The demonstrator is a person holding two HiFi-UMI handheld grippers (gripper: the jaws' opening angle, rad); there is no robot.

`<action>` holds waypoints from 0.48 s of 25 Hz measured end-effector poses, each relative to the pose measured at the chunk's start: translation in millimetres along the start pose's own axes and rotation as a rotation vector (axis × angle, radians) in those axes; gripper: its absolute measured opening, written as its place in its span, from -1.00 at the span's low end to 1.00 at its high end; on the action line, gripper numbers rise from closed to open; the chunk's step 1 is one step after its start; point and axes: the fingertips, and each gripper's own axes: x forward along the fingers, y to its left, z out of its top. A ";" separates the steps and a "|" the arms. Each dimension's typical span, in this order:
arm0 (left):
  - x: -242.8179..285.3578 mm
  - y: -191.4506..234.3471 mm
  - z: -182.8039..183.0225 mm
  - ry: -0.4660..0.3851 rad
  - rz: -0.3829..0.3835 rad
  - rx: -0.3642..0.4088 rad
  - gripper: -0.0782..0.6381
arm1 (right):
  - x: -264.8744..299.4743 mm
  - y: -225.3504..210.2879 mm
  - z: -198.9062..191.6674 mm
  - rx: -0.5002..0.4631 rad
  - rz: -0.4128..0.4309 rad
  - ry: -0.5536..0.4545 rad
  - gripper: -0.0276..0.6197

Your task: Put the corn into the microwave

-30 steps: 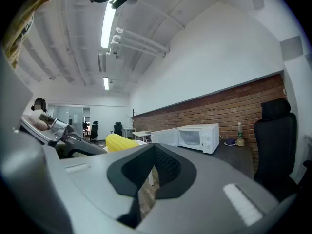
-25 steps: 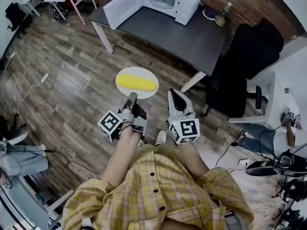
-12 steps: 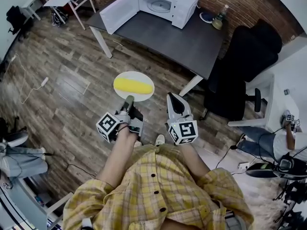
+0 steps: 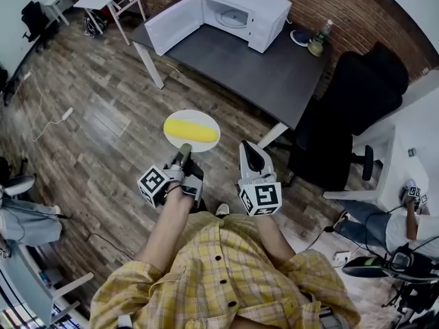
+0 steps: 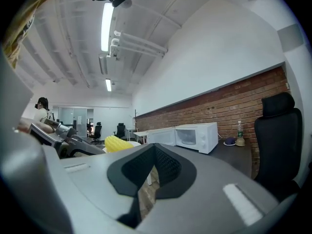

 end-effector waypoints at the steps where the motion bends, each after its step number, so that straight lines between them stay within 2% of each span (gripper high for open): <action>1: 3.7 -0.4 -0.2 -0.006 -0.002 -0.003 -0.74 | 3.0 -3.2 1.3 0.000 0.004 -0.002 -0.91; 6: 28.2 -5.8 4.8 -0.005 -0.006 -0.020 -0.74 | 28.6 -18.4 -2.9 -0.013 0.013 0.009 -0.90; 12: 83.2 -12.6 32.2 0.030 -0.039 -0.036 -0.74 | 86.7 -39.6 -13.2 0.007 0.001 0.029 -0.91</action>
